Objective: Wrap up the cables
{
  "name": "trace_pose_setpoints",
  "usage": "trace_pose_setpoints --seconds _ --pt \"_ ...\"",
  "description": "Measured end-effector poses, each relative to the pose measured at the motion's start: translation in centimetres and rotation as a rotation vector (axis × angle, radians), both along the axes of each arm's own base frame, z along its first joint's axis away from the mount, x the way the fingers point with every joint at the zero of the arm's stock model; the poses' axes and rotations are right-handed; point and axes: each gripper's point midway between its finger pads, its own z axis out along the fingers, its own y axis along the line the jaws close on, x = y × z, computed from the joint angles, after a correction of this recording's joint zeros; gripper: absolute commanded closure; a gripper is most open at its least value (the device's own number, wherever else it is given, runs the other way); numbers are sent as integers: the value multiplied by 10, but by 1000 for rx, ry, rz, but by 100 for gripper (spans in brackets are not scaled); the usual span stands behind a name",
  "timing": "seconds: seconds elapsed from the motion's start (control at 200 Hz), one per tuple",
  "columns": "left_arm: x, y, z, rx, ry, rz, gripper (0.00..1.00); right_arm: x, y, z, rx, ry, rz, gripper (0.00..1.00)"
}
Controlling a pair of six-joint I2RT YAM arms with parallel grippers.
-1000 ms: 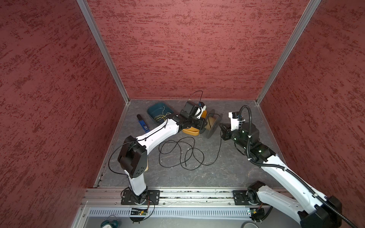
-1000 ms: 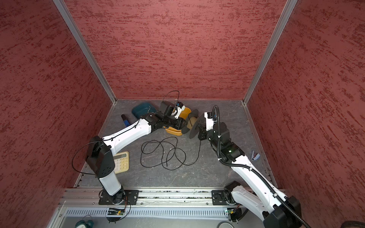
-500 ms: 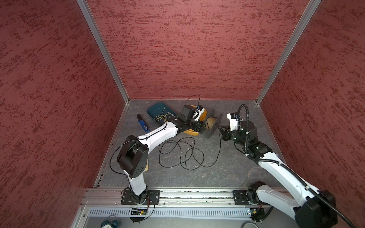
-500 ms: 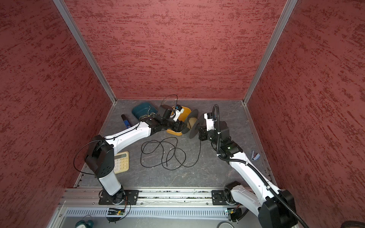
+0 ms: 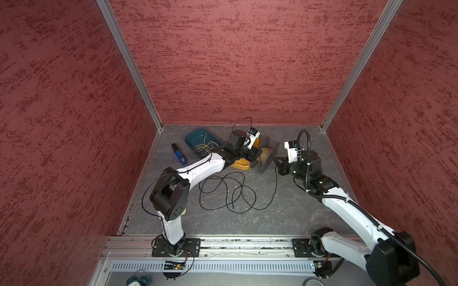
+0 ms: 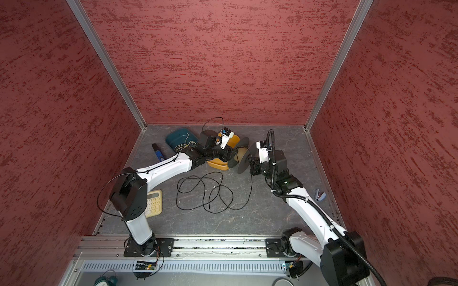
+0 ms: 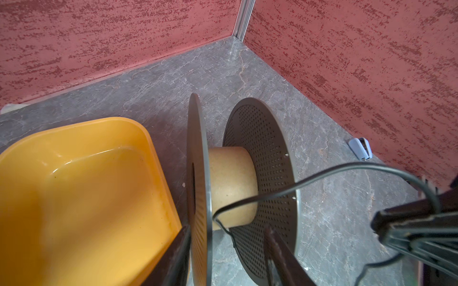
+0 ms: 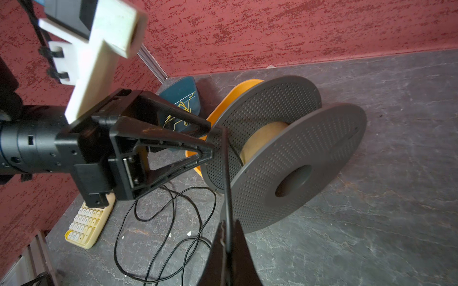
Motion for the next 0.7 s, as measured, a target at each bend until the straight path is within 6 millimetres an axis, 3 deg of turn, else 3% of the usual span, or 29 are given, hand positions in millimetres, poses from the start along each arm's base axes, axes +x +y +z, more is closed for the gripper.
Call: trace_pose_setpoints --seconds 0.281,0.701 --pt "9 -5 -27 38 13 0 54 5 0 0 14 -6 9 100" --pt "20 -8 -27 54 -37 8 74 13 -1 -6 27 4 20 100"
